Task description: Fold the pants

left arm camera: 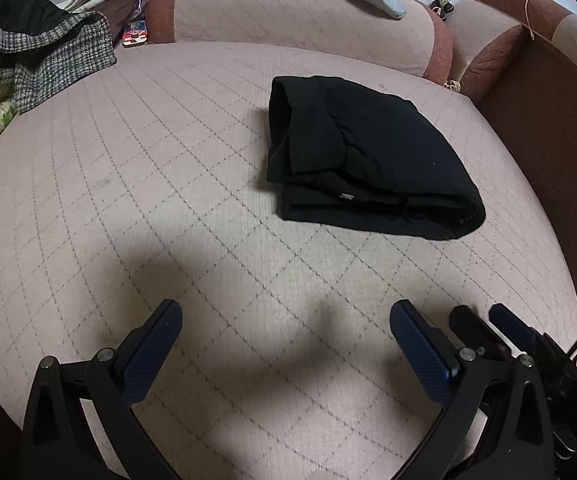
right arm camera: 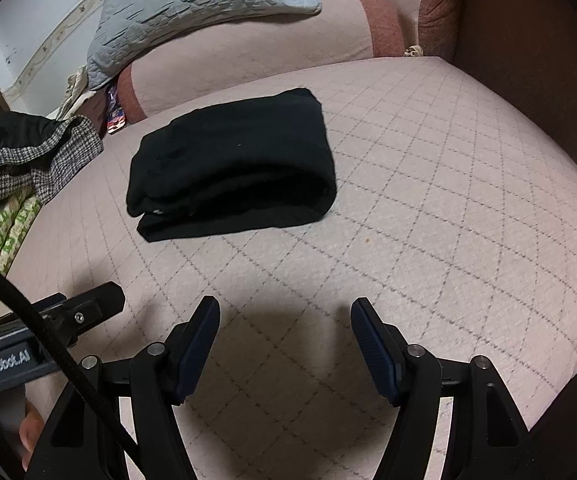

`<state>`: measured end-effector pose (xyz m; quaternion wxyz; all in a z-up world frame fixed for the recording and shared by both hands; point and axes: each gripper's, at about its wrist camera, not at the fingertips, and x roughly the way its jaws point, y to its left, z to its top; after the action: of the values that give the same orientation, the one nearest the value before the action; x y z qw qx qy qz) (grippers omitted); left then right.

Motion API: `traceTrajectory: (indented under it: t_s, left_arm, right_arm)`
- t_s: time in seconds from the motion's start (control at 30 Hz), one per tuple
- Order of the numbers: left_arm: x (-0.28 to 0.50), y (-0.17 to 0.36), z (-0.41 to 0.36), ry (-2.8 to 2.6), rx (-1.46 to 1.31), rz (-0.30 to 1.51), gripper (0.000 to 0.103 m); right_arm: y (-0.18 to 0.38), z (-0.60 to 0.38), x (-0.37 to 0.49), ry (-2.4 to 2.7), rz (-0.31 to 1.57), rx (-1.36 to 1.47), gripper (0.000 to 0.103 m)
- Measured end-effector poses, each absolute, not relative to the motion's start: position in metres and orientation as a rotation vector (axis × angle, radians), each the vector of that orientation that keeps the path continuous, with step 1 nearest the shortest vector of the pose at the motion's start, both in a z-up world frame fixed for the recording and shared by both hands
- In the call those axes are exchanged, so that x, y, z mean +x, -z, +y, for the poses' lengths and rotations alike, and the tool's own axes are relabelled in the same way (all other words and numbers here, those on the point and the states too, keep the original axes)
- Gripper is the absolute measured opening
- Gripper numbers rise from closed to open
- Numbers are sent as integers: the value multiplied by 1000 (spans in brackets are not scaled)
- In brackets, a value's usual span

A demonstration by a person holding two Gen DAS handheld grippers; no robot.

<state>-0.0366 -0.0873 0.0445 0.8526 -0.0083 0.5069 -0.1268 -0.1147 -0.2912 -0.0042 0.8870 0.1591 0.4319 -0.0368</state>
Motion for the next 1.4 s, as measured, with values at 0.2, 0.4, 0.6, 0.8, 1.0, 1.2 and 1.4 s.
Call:
traceTrajectory:
  t_s: [0.2,0.4,0.6,0.8,1.0,1.2,1.4]
  left_arm:
    - [-30,-31,-81,288,-68,1123,103]
    - [-30,-31,-79,292,-75,1122,103]
    - [-27,-31,-79,298,-82,1123,103]
    - [-24,-30,-77,304,-87,1123,103]
    - [-22,-29,-78,314,-88,1124,103]
    - [-21,-28,-79,318,-85,1123,103]
    - [-21,-29,-78,313,-76,1114,103]
  right_arm:
    - [6,-289,-112,82,914,316,73]
    - [6,-280,-109,69,922,286,73]
    - [4,-276,-104,70,920,264,73]
    - [5,-275,-104,76,930,259,73]
    - [5,-274,-103,79,932,254,73]
    - [6,-276,-101,81,932,254,73]
    - [6,-275,-95,83,930,235,74]
